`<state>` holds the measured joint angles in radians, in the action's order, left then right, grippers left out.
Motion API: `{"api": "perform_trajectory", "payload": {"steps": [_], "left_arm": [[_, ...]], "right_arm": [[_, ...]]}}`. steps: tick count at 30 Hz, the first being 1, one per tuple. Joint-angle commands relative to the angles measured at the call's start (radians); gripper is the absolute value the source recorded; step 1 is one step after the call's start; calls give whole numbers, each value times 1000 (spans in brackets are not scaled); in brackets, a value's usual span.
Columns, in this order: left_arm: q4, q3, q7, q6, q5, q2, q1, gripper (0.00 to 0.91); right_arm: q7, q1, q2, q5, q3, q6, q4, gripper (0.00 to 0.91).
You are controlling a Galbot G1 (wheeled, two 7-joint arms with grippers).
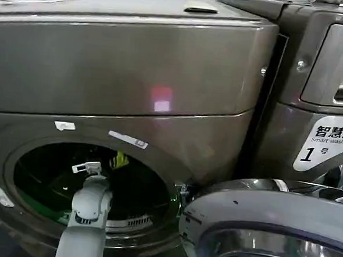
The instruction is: Grasp the clothes from the dryer.
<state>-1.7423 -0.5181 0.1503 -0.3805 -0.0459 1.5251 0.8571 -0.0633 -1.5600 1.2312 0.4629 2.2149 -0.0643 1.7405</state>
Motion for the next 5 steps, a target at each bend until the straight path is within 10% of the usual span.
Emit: {"api": "perform_trajectory", "payload": {"steps": [1, 5], "left_arm": [[-5, -1, -5, 5, 11, -6, 11, 0], [-4, -6, -8, 5, 13, -8, 9, 0]], "right_arm": [[2, -2, 5, -22, 4, -18, 3, 907], [1, -3, 5, -27, 7, -18, 2, 907]]}}
